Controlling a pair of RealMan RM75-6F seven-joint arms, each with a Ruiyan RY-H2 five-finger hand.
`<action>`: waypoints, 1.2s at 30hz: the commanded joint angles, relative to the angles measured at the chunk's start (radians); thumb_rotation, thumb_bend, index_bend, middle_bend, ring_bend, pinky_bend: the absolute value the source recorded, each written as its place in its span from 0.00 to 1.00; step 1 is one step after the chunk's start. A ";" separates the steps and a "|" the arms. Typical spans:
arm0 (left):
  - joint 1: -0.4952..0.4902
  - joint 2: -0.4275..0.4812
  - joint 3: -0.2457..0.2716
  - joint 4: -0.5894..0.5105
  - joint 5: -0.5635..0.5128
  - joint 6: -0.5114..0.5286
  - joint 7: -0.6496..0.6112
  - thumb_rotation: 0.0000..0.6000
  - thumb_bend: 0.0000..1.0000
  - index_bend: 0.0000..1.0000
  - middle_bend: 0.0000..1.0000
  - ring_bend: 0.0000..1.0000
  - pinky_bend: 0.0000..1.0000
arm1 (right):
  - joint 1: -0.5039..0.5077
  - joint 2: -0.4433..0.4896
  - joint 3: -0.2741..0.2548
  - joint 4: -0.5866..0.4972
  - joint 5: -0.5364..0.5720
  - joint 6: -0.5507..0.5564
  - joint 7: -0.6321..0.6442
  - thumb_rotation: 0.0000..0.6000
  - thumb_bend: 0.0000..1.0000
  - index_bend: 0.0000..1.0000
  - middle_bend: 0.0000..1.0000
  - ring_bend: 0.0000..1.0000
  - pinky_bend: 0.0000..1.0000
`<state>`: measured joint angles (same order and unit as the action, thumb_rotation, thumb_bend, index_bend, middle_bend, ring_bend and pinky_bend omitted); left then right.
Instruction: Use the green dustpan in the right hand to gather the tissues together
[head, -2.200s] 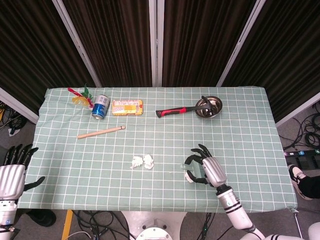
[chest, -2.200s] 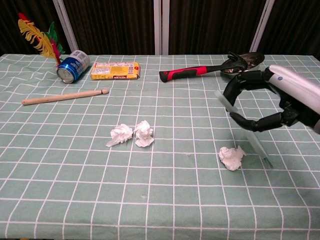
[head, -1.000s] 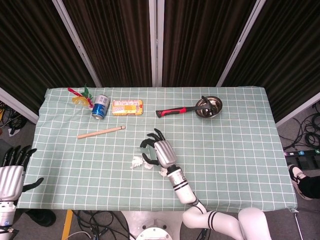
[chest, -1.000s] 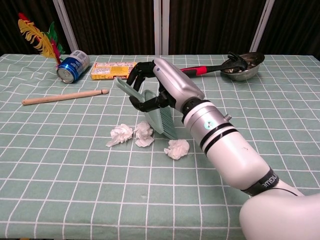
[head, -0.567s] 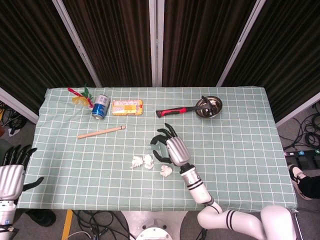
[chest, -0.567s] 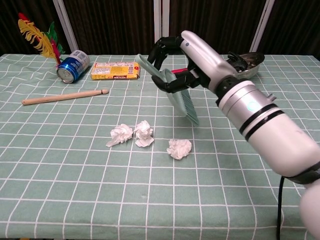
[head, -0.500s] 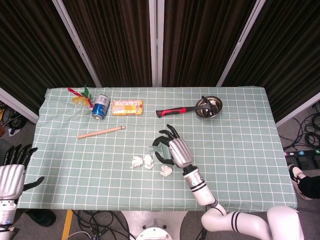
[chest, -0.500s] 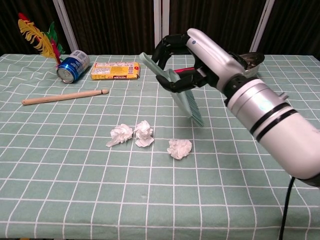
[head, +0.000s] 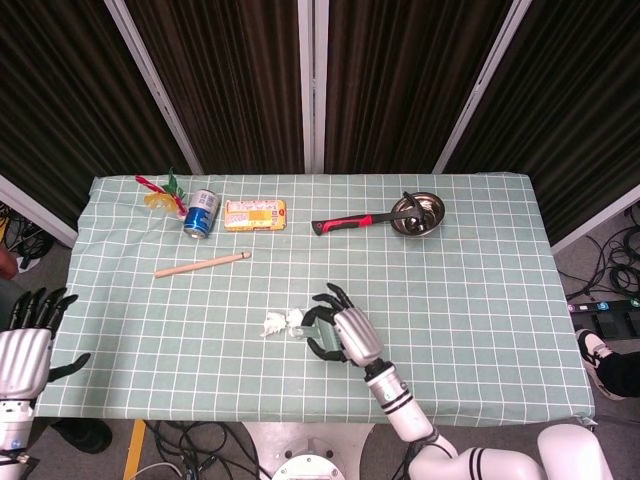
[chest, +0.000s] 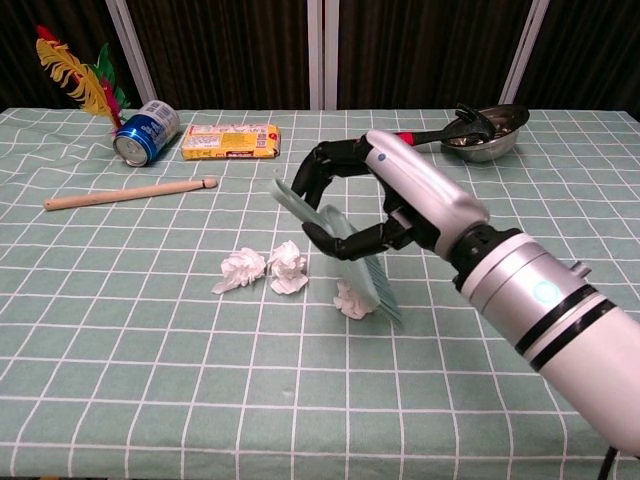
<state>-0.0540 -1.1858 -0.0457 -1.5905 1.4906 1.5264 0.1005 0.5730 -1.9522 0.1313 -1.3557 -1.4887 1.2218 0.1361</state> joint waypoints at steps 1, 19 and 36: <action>0.002 0.002 0.000 -0.002 0.000 0.003 -0.002 1.00 0.00 0.16 0.10 0.04 0.06 | 0.029 -0.088 0.022 0.100 -0.019 0.003 0.031 1.00 0.45 0.55 0.57 0.20 0.00; 0.008 0.021 0.008 -0.017 0.008 0.006 -0.024 1.00 0.00 0.16 0.10 0.04 0.06 | 0.208 -0.317 0.118 0.466 -0.071 0.015 0.168 1.00 0.44 0.55 0.57 0.20 0.00; 0.001 0.013 0.007 0.000 0.015 0.000 -0.043 1.00 0.00 0.16 0.10 0.04 0.06 | 0.089 0.328 0.046 -0.029 0.049 -0.148 -0.146 1.00 0.44 0.51 0.53 0.17 0.00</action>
<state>-0.0530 -1.1726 -0.0393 -1.5904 1.5059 1.5269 0.0568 0.6910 -1.7969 0.1964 -1.2503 -1.5347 1.2073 0.1290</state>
